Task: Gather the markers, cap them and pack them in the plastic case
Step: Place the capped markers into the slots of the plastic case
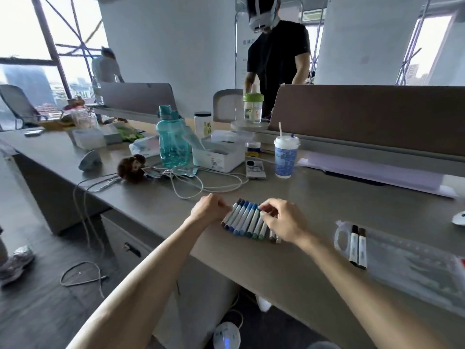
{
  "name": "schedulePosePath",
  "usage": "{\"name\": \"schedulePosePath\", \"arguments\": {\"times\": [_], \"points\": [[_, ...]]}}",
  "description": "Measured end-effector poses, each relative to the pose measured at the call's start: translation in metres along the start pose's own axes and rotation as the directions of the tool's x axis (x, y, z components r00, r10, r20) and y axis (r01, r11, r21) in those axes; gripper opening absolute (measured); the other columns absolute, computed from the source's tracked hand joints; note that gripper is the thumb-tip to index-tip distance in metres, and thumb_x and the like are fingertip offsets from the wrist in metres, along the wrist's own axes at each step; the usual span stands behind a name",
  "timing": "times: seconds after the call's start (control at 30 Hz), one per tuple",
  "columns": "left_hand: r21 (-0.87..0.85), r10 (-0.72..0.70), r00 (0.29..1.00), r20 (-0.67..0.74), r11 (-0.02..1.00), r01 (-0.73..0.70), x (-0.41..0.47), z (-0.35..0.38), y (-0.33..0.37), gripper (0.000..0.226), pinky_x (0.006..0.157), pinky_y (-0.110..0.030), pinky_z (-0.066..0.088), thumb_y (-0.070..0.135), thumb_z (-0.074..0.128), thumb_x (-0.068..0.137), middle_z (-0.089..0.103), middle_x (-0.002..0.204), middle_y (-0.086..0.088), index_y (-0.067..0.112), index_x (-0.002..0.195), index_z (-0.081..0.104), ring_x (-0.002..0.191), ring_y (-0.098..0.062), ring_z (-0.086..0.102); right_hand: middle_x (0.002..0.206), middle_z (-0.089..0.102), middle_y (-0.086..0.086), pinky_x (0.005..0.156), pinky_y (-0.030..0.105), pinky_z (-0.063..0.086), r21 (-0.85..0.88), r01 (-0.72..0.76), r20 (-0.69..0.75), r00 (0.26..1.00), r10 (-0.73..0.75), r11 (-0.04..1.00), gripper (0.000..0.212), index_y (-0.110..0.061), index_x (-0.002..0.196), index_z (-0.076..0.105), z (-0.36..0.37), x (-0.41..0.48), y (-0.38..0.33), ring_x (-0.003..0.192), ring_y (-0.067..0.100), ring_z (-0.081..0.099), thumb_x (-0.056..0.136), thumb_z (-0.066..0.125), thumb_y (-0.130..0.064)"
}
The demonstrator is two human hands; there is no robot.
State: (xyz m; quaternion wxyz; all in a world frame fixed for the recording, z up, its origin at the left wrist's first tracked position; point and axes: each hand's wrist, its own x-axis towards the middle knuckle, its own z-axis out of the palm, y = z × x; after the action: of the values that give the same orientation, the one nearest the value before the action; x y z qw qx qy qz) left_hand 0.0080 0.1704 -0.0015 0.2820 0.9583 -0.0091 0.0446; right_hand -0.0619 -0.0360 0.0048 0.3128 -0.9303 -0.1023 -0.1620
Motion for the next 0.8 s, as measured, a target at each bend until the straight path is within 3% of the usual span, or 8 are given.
{"name": "schedulePosePath", "arguments": {"times": [0.07, 0.27, 0.4, 0.5, 0.57, 0.63, 0.73, 0.8], "points": [[0.012, -0.011, 1.0, 0.013, 1.0, 0.011, 0.004, -0.002, 0.001, 0.02, 0.066, -0.025, 0.047, 0.037, 0.065, 0.081, 0.069, 0.083, -0.001, 0.022, 0.067, 0.066, 0.086, -0.022, 0.066, 0.089, 0.069, -0.007, 0.071, 0.023, 0.046, 0.014, -0.007, 0.009, 1.0, 0.007, 1.0, 0.014, -0.024, 0.102, 0.071, 0.001, 0.003, -0.002, 0.082, 0.014, 0.064, 0.09, 0.064, -0.026], [0.111, -0.009, 0.999, 0.034, 0.994, 0.005, 0.009, -0.003, 0.004, 0.019, 0.064, -0.03, 0.05, 0.03, 0.058, 0.079, 0.064, 0.079, -0.007, 0.013, 0.076, 0.066, 0.078, -0.029, 0.063, 0.086, 0.068, -0.008, 0.073, 0.026, 0.05, 0.048, -0.025, 0.045, 0.999, 0.023, 0.999, 0.012, -0.024, 0.1, 0.071, 0.008, 0.009, -0.006, 0.081, 0.011, 0.063, 0.091, 0.062, -0.027], [0.19, -0.034, 0.999, 0.026, 0.981, 0.029, 0.008, -0.002, 0.004, 0.031, 0.065, -0.03, 0.049, 0.04, 0.064, 0.077, 0.065, 0.085, -0.006, 0.012, 0.088, 0.07, 0.078, -0.027, 0.061, 0.086, 0.07, -0.006, 0.075, 0.029, 0.053, 0.059, -0.054, 0.063, 0.997, 0.051, 0.997, 0.01, -0.026, 0.097, 0.071, 0.015, 0.011, -0.006, 0.08, 0.013, 0.065, 0.091, 0.062, -0.028], [0.163, -0.048, 0.998, 0.037, 0.986, 0.042, 0.007, -0.002, 0.0, 0.036, 0.065, -0.03, 0.049, 0.044, 0.067, 0.073, 0.066, 0.086, -0.006, 0.011, 0.086, 0.067, 0.082, -0.028, 0.063, 0.085, 0.071, -0.006, 0.073, 0.027, 0.052, 0.078, -0.079, 0.05, 0.996, 0.075, 0.994, 0.009, -0.026, 0.094, 0.071, 0.021, 0.016, -0.009, 0.079, 0.012, 0.065, 0.09, 0.064, -0.027], [0.057, -0.071, 0.995, 0.068, 0.996, 0.067, 0.005, -0.006, -0.005, 0.035, 0.06, -0.026, 0.046, 0.044, 0.066, 0.075, 0.062, 0.077, -0.005, 0.01, 0.081, 0.064, 0.074, -0.025, 0.06, 0.084, 0.071, -0.006, 0.074, 0.027, 0.052, 0.081, -0.091, 0.039, 0.995, 0.088, 0.992, 0.008, -0.026, 0.092, 0.071, 0.024, 0.019, -0.012, 0.079, 0.013, 0.066, 0.089, 0.064, -0.027], [-0.214, -0.079, 0.991, 0.112, 0.972, 0.102, -0.002, -0.011, -0.011, 0.027, 0.049, -0.02, 0.04, 0.036, 0.066, 0.078, 0.058, 0.064, -0.004, 0.01, 0.071, 0.062, 0.059, -0.02, 0.055, 0.083, 0.07, -0.006, 0.073, 0.027, 0.052, 0.072, -0.102, 0.041, 0.994, 0.1, 0.992, 0.008, -0.025, 0.091, 0.071, 0.027, 0.023, -0.016, 0.079, 0.013, 0.065, 0.09, 0.064, -0.025], [-0.708, -0.01, 0.995, 0.095, 0.702, 0.075, -0.021, -0.013, -0.029, 0.021, 0.053, -0.025, 0.036, 0.029, 0.069, 0.075, 0.052, 0.062, -0.008, 0.01, 0.067, 0.065, 0.059, -0.021, 0.047, 0.084, 0.07, -0.002, 0.072, 0.027, 0.049, 0.02, -0.11, 0.059, 0.992, 0.109, 0.994, 0.009, -0.022, 0.089, 0.07, 0.033, 0.03, -0.022, 0.082, 0.018, 0.065, 0.091, 0.062, -0.025], [-0.866, 0.002, 0.999, 0.036, 0.5, 0.03, -0.031, -0.012, -0.039, 0.018, 0.05, -0.024, 0.033, 0.02, 0.065, 0.083, 0.045, 0.061, -0.007, 0.008, 0.069, 0.065, 0.054, -0.019, 0.04, 0.088, 0.072, 0.001, 0.073, 0.029, 0.05, -0.038, -0.121, 0.07, 0.99, 0.123, 0.992, 0.012, -0.02, 0.087, 0.07, 0.038, 0.037, -0.03, 0.087, 0.022, 0.066, 0.09, 0.06, -0.026]]}}
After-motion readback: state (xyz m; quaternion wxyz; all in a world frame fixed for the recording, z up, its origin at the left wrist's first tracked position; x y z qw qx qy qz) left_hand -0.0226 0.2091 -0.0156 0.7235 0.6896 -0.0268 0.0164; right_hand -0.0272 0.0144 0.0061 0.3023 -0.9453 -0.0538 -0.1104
